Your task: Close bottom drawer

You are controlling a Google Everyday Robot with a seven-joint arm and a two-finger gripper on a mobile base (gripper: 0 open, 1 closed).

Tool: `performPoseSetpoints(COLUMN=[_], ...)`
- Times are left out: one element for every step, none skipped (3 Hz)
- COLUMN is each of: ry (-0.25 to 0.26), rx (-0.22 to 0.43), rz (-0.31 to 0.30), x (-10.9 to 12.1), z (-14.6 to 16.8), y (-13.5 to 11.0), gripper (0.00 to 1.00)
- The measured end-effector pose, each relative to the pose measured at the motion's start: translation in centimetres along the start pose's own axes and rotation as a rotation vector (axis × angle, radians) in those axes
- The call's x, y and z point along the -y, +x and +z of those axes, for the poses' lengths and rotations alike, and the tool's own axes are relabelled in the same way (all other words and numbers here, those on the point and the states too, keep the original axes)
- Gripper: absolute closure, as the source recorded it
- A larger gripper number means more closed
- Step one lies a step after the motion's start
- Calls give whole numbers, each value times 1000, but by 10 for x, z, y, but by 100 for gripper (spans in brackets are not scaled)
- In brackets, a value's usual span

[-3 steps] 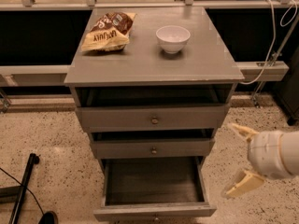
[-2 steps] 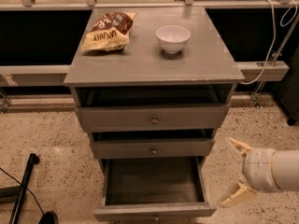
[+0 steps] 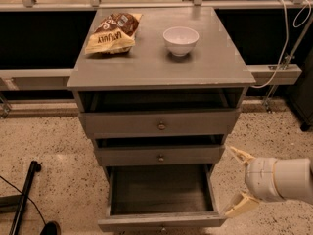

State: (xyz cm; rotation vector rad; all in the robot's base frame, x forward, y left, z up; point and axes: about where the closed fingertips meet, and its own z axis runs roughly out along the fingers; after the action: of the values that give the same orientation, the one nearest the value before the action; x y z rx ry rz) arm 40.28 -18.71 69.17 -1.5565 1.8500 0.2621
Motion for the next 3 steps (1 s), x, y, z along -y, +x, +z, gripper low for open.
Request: performPoseSetpoints(ry=[-37,-39,-44], rx=[94,139,197], rz=[-5,17,67], x=[-40,-78,-100], z=[55,126,183], y=[11,44,74], gripper=[0,0,0])
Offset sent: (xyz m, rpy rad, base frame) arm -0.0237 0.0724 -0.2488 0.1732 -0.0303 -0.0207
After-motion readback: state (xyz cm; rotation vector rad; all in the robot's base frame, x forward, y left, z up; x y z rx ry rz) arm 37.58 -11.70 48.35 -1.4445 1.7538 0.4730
